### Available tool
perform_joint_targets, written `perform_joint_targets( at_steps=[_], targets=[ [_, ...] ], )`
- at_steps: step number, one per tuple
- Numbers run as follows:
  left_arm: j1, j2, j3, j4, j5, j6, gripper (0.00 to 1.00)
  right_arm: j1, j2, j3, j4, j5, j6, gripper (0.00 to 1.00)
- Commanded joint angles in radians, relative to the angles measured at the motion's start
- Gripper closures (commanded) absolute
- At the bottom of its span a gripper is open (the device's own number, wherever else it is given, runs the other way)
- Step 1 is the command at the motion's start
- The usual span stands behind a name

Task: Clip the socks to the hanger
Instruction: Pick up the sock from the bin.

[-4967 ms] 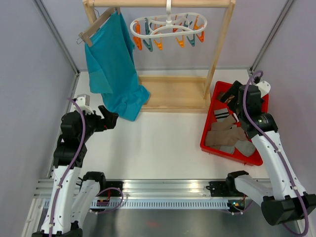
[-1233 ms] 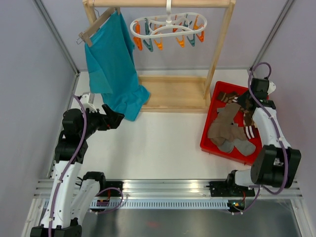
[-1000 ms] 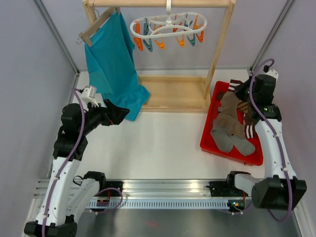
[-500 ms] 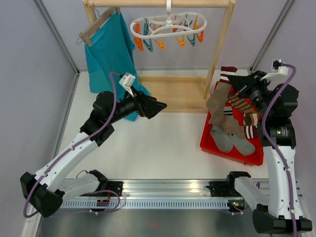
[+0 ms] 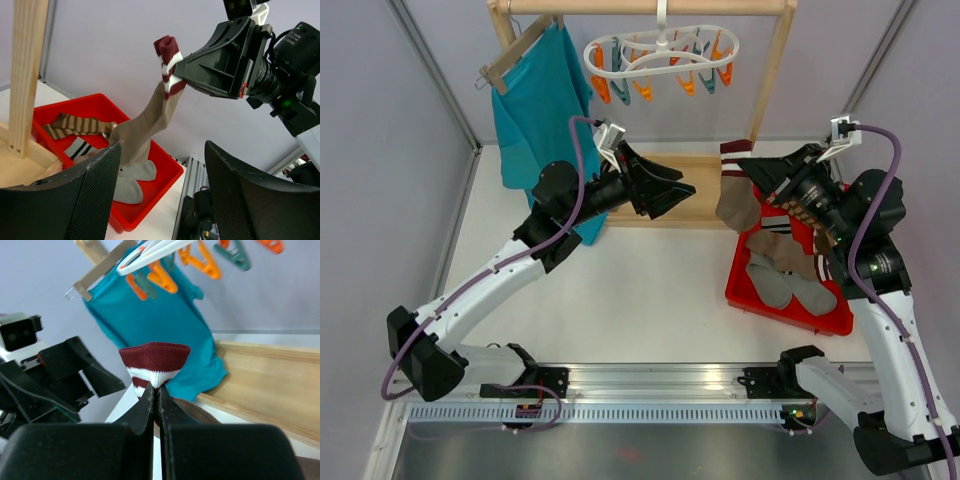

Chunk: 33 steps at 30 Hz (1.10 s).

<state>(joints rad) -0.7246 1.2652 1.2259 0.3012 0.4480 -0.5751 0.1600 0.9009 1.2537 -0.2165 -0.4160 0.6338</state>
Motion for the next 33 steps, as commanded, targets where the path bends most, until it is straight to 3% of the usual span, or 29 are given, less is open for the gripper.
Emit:
perform_joint_targets(
  at_steps=[1,8,14,17,33],
  targets=[
    [-0.021,0.043,0.055,0.049,0.011,0.018,0.29,0.079,0.029,0.021,0.065,0.042,0.010,1.00],
    [-0.042,0.077,0.099,0.043,-0.026,0.055,0.37,0.275,0.081,0.038,0.060,0.190,-0.036,1.00],
    [-0.047,0.079,0.107,0.006,-0.066,0.092,0.48,0.372,0.118,0.050,0.062,0.281,-0.060,1.00],
    [-0.047,0.074,0.100,-0.013,-0.081,0.107,0.55,0.401,0.128,0.064,0.054,0.319,-0.078,1.00],
    [-0.047,0.016,0.050,-0.030,-0.107,0.138,0.68,0.437,0.165,0.104,0.023,0.344,-0.097,1.00]
  ],
)
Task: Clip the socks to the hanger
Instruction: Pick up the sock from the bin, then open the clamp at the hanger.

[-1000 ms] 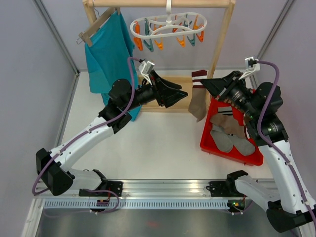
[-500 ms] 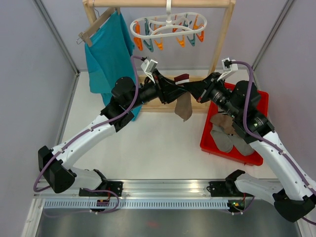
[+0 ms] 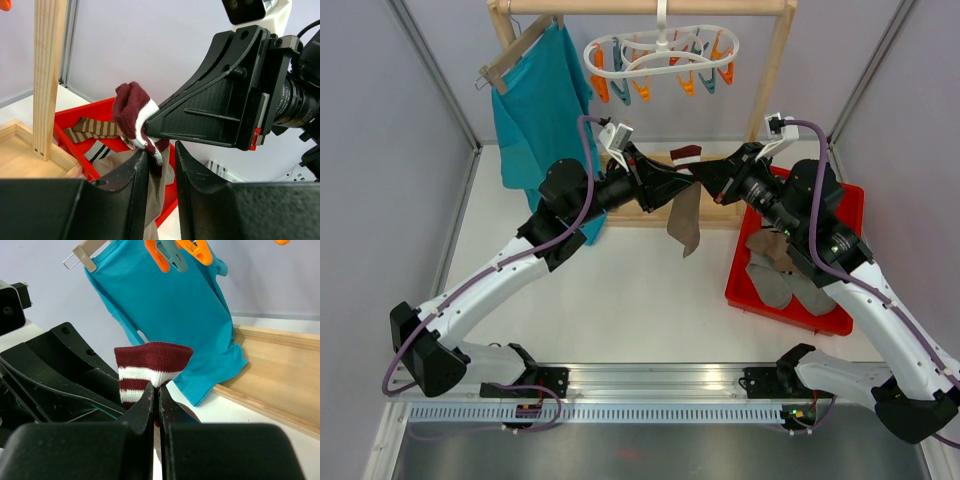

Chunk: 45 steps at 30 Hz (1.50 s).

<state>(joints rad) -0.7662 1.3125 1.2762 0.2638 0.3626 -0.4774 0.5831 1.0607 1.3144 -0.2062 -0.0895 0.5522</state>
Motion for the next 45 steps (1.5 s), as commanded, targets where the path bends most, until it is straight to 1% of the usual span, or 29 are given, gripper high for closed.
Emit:
perform_joint_targets(
  at_steps=[1,4,5,8,13,16,17,21,23,25,26,28,32,33,34,35,36,37,38,39,41,42,43,45],
  targets=[
    [-0.005,-0.032,0.000,0.008,-0.022,0.043,0.69,0.017,0.005,0.042,0.013,0.019,-0.018,1.00],
    [-0.005,-0.029,0.006,0.000,-0.025,0.048,0.71,0.032,0.007,0.043,0.011,0.030,-0.021,1.00],
    [-0.005,-0.027,0.006,-0.001,-0.025,0.049,0.74,0.038,0.010,0.043,0.011,0.033,-0.021,1.00],
    [-0.005,-0.027,0.006,-0.009,-0.030,0.052,0.80,0.046,0.010,0.046,0.010,0.046,-0.028,1.00],
    [-0.005,-0.035,0.003,-0.026,-0.047,0.063,0.83,0.052,0.016,0.054,0.002,0.048,-0.034,1.00],
    [-0.005,-0.036,0.006,-0.032,-0.054,0.068,0.90,0.060,0.018,0.052,-0.001,0.059,-0.038,1.00],
    [-0.005,-0.036,0.008,-0.035,-0.057,0.069,0.97,0.064,0.018,0.052,-0.002,0.062,-0.040,1.00],
    [-0.005,-0.033,0.020,-0.066,-0.094,0.083,0.98,0.067,0.019,0.054,-0.018,0.083,-0.044,0.99],
    [-0.005,-0.035,0.025,-0.086,-0.109,0.098,0.98,0.069,0.022,0.062,-0.035,0.083,-0.049,0.84],
    [-0.005,-0.038,0.023,-0.101,-0.137,0.115,0.98,0.070,0.025,0.069,-0.050,0.123,-0.055,0.68],
    [-0.005,-0.039,0.029,-0.124,-0.149,0.123,0.98,0.070,0.027,0.078,-0.059,0.131,-0.063,0.57],
    [-0.005,-0.041,0.043,-0.158,-0.183,0.160,0.98,0.070,0.033,0.092,-0.093,0.164,-0.070,0.49],
    [-0.005,-0.045,0.045,-0.282,-0.301,0.293,0.98,0.072,0.039,0.124,-0.153,0.246,-0.086,0.42],
    [-0.005,-0.050,0.040,-0.293,-0.350,0.348,0.98,0.069,0.044,0.132,-0.163,0.260,-0.087,0.40],
    [-0.004,-0.052,0.025,-0.299,-0.358,0.374,0.98,0.070,0.048,0.146,-0.186,0.308,-0.090,0.36],
    [-0.005,-0.055,0.015,-0.299,-0.390,0.402,0.98,0.070,0.054,0.158,-0.203,0.338,-0.093,0.35],
    [-0.005,-0.064,0.003,-0.282,-0.398,0.458,0.98,0.070,0.077,0.170,-0.219,0.365,-0.104,0.35],
    [-0.005,-0.068,-0.023,-0.270,-0.402,0.474,0.98,0.072,0.096,0.186,-0.231,0.393,-0.113,0.33],
    [-0.005,-0.073,-0.032,-0.268,-0.427,0.517,0.98,0.072,0.135,0.231,-0.263,0.431,-0.123,0.33],
    [-0.005,-0.079,-0.043,-0.221,-0.436,0.573,0.98,0.070,0.154,0.256,-0.278,0.456,-0.142,0.32],
    [-0.004,-0.079,-0.064,-0.203,-0.470,0.626,0.98,0.070,0.221,0.344,-0.318,0.505,-0.165,0.31],
    [-0.005,-0.076,-0.067,-0.190,-0.473,0.676,0.98,0.067,0.248,0.382,-0.337,0.510,-0.175,0.31],
    [-0.005,-0.070,-0.070,-0.183,-0.481,0.697,0.98,0.057,0.277,0.469,-0.358,0.508,-0.196,0.31],
    [-0.005,-0.067,-0.078,-0.161,-0.479,0.752,0.98,0.040,0.355,0.544,-0.398,0.467,-0.218,0.32]
  ],
)
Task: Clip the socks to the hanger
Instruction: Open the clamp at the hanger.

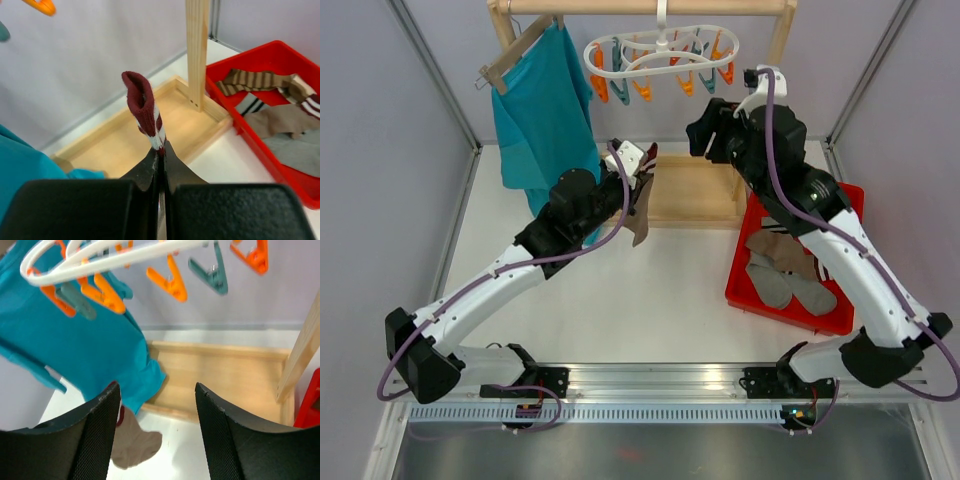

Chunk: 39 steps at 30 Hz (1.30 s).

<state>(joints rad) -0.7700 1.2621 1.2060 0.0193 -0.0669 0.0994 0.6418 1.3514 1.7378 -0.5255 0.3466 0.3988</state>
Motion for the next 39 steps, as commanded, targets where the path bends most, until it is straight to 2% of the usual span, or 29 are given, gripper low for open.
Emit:
perform_joint_targets(
  at_steps=[1,5,11,16,25,39],
  targets=[
    [-0.002,-0.018,-0.026,0.131,-0.042,0.189,0.98,-0.042,0.084,0.171,-0.074,0.003,-0.086,0.33],
    [0.000,-0.009,-0.049,0.215,-0.011,0.230,0.98,-0.116,0.193,0.261,-0.027,-0.135,-0.172,0.34],
    [0.000,0.036,-0.025,0.255,0.019,0.218,0.98,-0.142,0.320,0.347,0.022,-0.161,-0.287,0.37],
    [0.001,0.083,0.029,0.248,0.033,0.194,0.98,-0.145,0.330,0.328,0.088,-0.187,-0.318,0.41],
    [0.009,0.099,0.056,0.251,0.036,0.198,0.98,-0.143,0.363,0.336,0.143,-0.167,-0.362,0.41],
    [0.024,0.112,0.059,0.238,0.056,0.195,0.98,-0.145,0.410,0.368,0.193,-0.166,-0.376,0.34]
  ],
)
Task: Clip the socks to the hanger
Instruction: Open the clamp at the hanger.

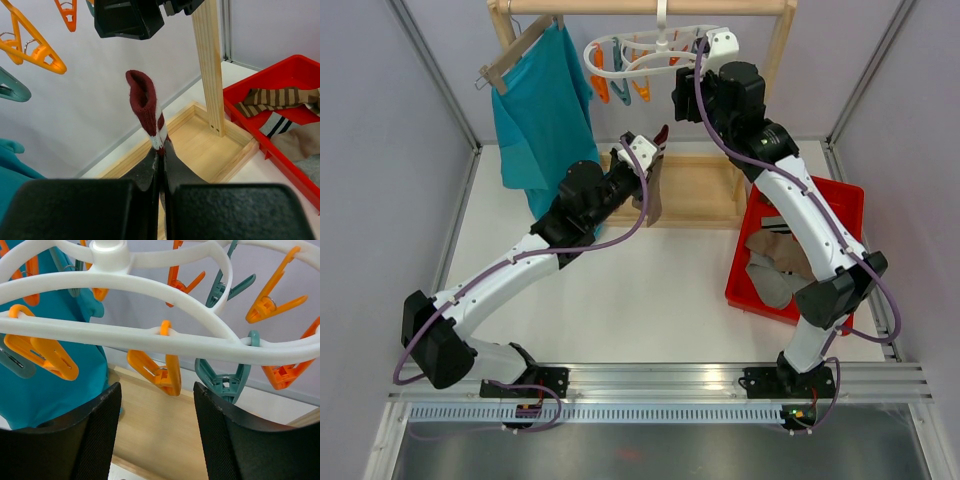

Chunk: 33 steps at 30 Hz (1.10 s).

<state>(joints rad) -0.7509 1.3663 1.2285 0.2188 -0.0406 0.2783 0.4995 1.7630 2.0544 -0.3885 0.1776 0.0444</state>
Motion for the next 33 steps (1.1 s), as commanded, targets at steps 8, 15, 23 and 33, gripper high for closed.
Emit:
perform_joint_targets(
  at_steps=[8,15,23,33],
  targets=[
    [0.010,0.013,0.045,0.039,0.034,0.016,0.98,-0.001,0.015,0.064,0.086,0.016,-0.035,0.33],
    [0.013,0.019,0.048,0.036,0.036,0.016,0.98,-0.001,0.039,0.084,0.099,0.016,-0.035,0.33],
    [0.016,0.019,0.048,0.034,0.036,0.016,0.98,0.002,0.047,0.093,0.108,0.017,-0.069,0.33],
    [0.018,0.025,0.055,0.028,0.036,0.016,0.98,0.005,0.070,0.122,0.105,0.039,-0.081,0.35]
  ],
)
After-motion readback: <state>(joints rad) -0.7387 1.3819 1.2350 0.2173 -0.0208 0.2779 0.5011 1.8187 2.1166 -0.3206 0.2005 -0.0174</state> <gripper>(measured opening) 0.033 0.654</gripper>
